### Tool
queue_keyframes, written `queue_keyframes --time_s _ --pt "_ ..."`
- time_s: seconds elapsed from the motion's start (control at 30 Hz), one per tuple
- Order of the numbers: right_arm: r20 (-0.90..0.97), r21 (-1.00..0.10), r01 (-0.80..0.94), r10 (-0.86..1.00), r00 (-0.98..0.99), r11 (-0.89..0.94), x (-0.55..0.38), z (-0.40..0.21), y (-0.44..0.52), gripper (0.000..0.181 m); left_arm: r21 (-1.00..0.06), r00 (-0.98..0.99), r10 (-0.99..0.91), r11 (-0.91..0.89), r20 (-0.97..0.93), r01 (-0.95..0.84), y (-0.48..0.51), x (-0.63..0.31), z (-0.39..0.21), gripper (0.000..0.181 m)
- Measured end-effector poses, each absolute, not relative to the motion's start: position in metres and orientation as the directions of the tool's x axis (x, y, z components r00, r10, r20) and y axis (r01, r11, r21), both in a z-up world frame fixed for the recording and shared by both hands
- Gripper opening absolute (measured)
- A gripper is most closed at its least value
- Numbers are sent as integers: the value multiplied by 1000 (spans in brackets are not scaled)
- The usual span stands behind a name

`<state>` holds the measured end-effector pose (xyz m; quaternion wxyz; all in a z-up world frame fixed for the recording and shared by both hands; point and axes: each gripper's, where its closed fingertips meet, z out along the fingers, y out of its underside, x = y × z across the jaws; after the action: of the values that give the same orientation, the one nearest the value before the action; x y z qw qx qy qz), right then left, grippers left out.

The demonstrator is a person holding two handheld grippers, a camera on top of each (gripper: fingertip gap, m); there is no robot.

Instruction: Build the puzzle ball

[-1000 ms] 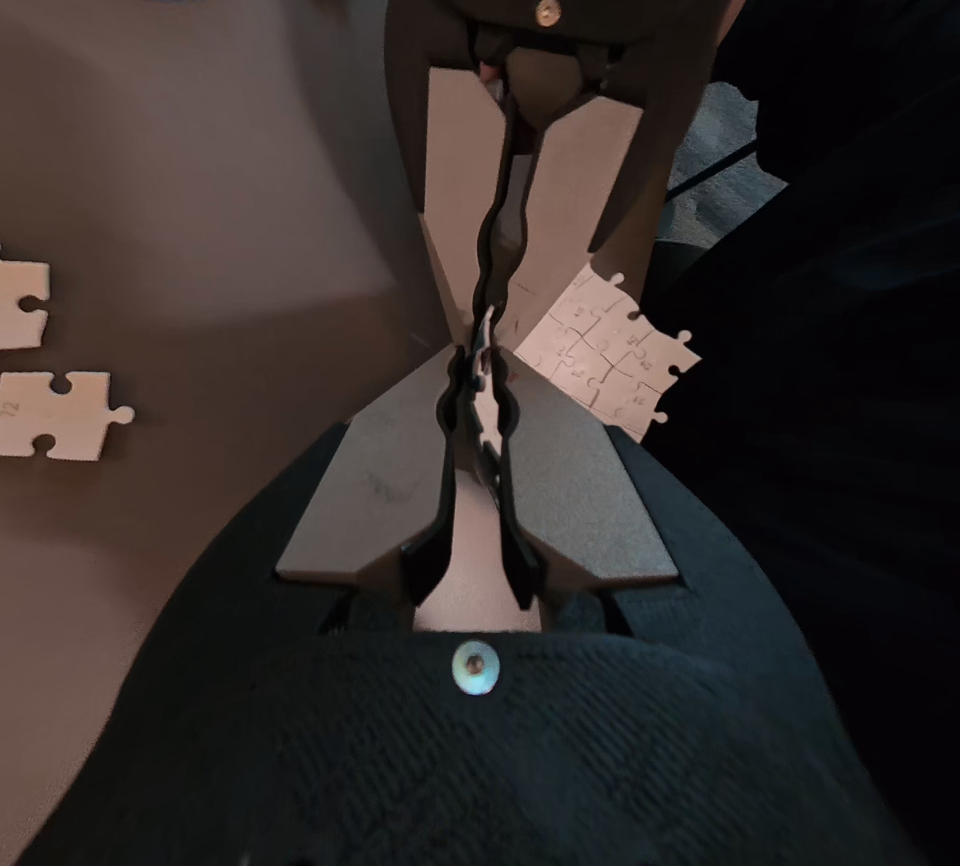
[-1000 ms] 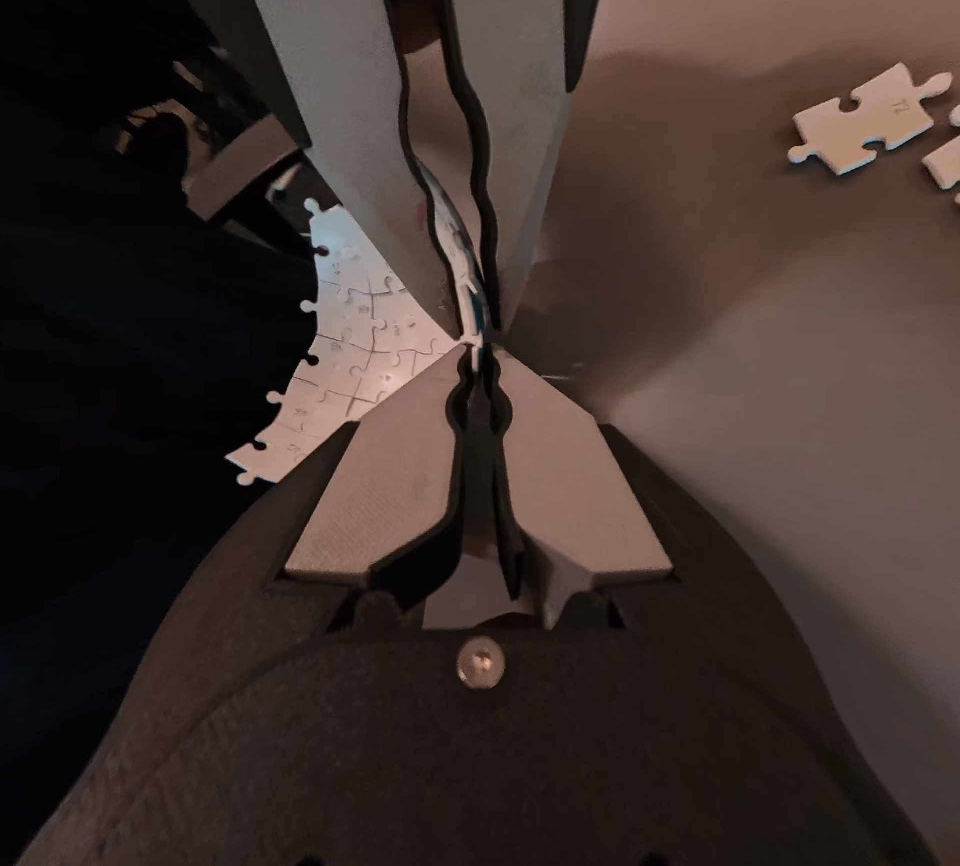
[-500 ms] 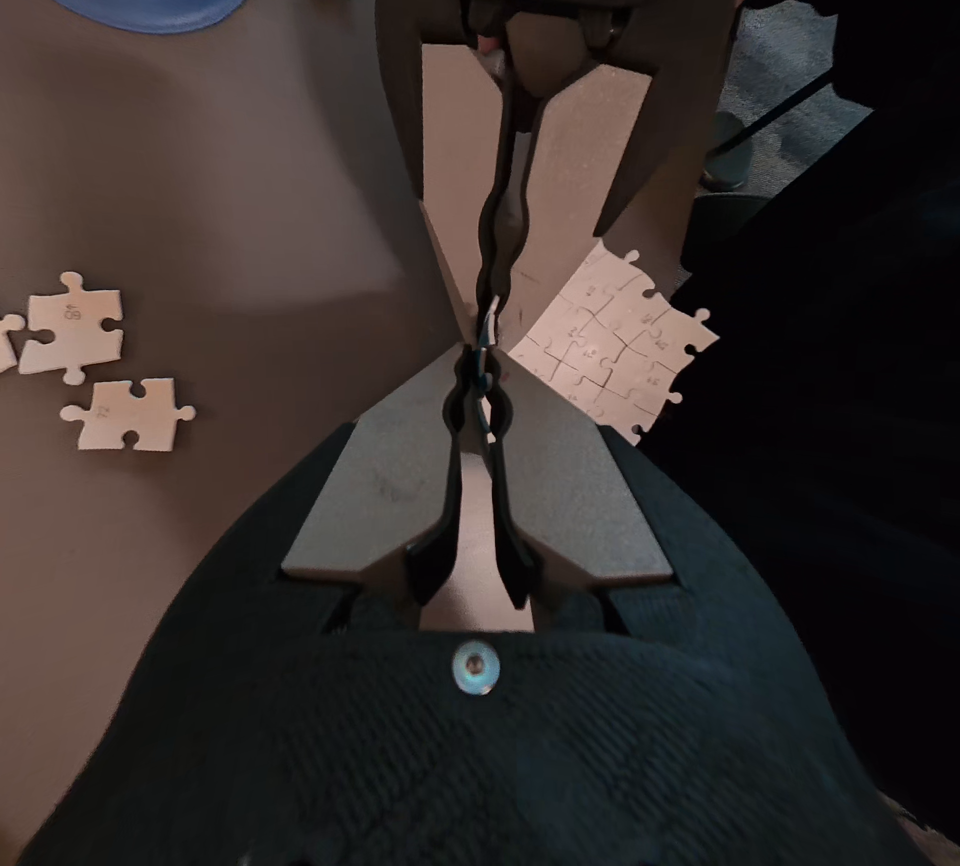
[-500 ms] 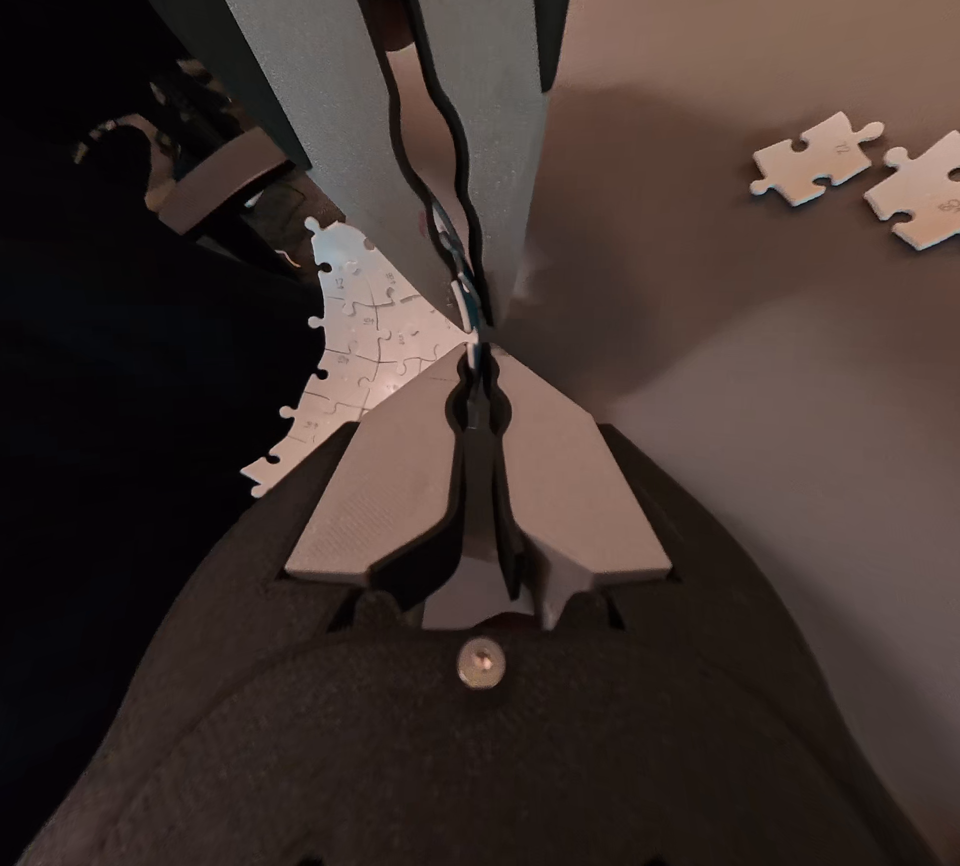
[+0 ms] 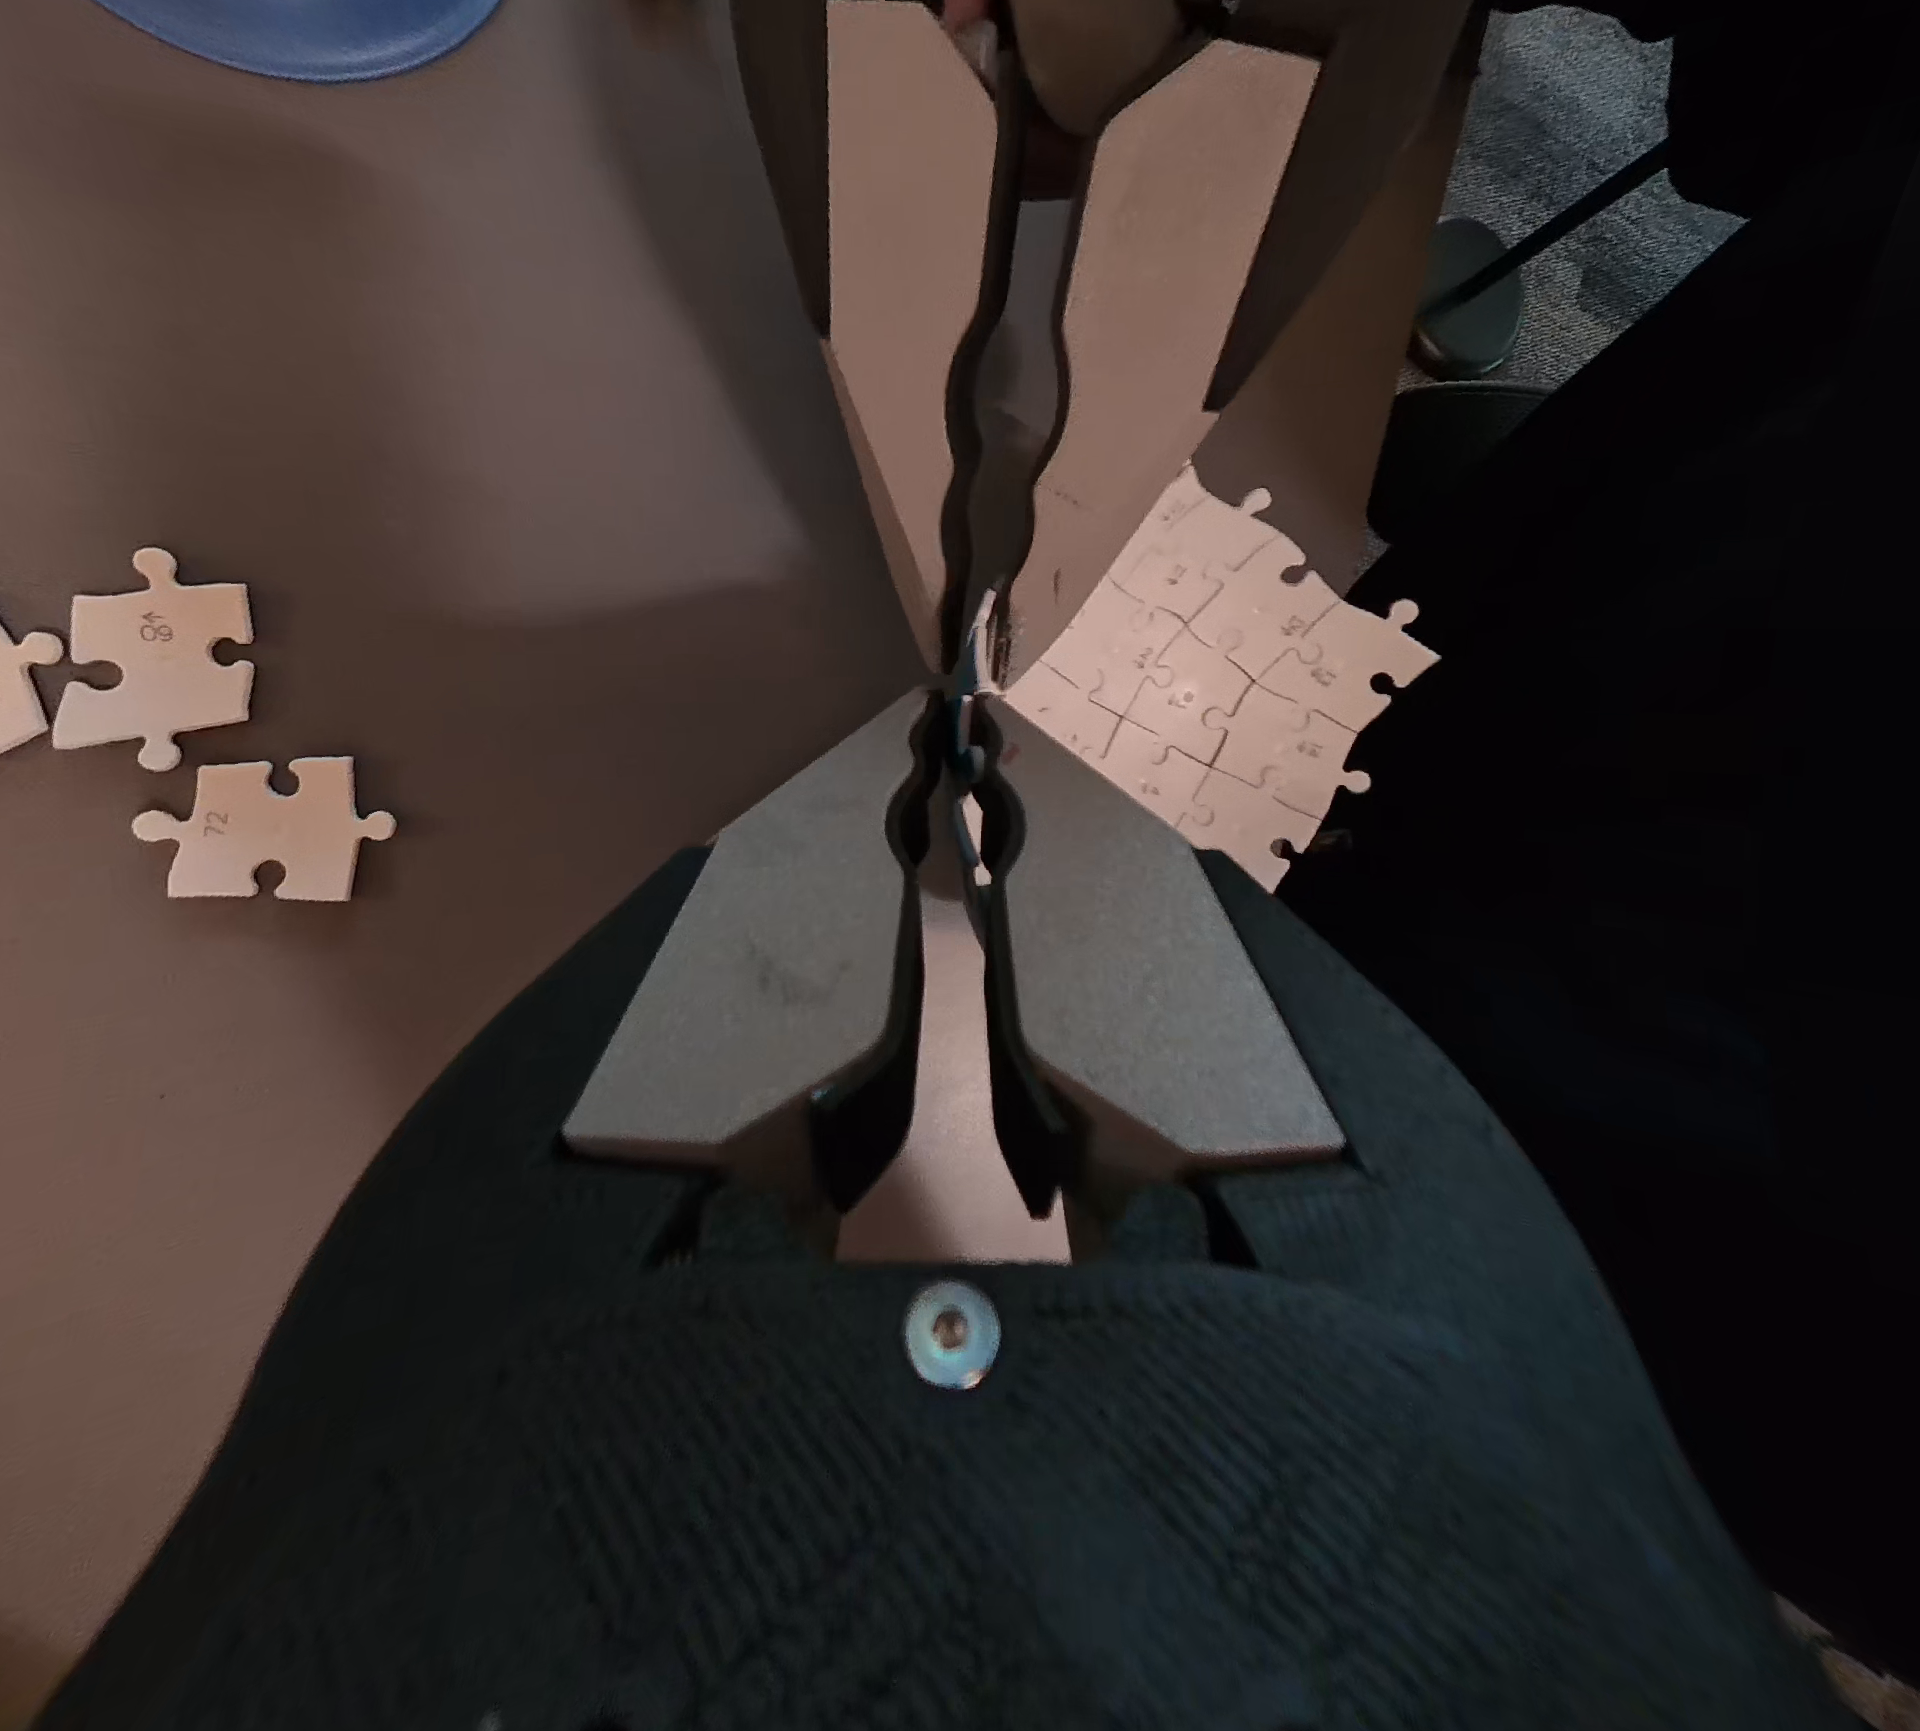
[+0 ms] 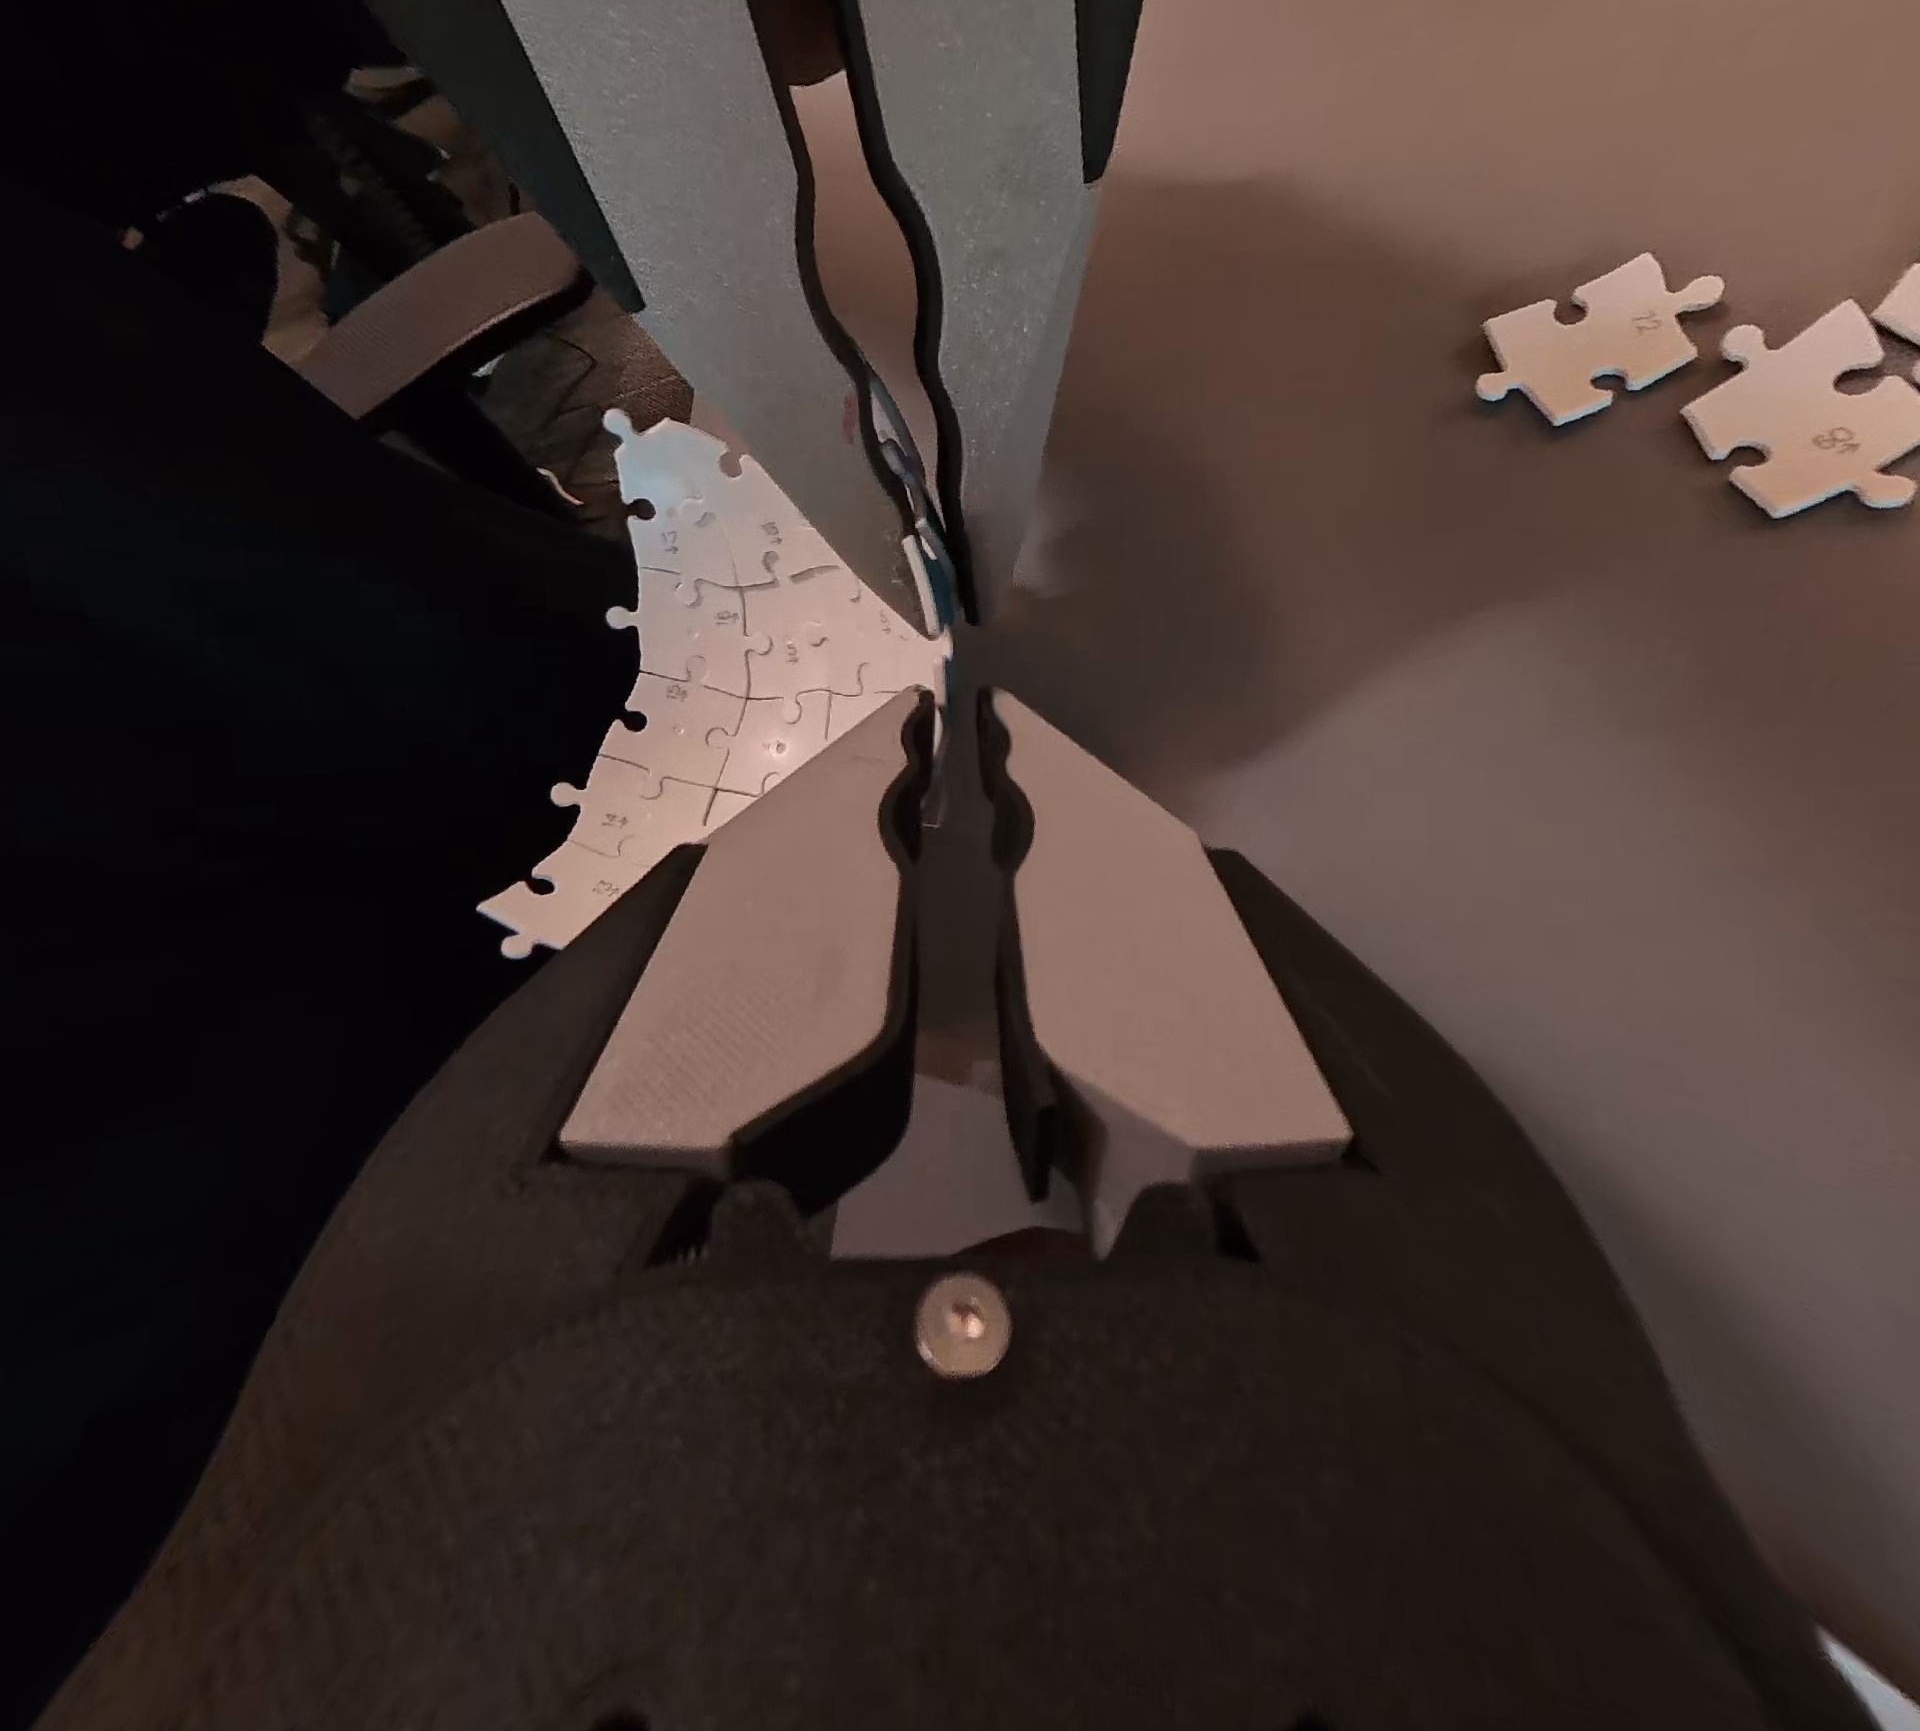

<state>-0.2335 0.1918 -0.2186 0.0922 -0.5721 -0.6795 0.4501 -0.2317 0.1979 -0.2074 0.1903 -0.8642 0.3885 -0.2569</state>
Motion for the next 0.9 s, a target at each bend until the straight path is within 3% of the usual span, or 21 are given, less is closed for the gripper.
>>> queue_keyframes --time_s 0.4,0.53,0.9 --pt "-440 -699 708 841 -314 -102 -235 -222 190 0 -519 561 -738 -668 375 -533 197 -233 -211 2" --pt "-429 -703 705 848 -311 -97 -236 -221 190 0 -495 549 -694 -719 467 -487 194 -234 -204 11" --pt "-424 -699 709 853 -306 -93 -235 -222 191 0 -473 579 -719 -692 385 -546 194 -239 -210 4"
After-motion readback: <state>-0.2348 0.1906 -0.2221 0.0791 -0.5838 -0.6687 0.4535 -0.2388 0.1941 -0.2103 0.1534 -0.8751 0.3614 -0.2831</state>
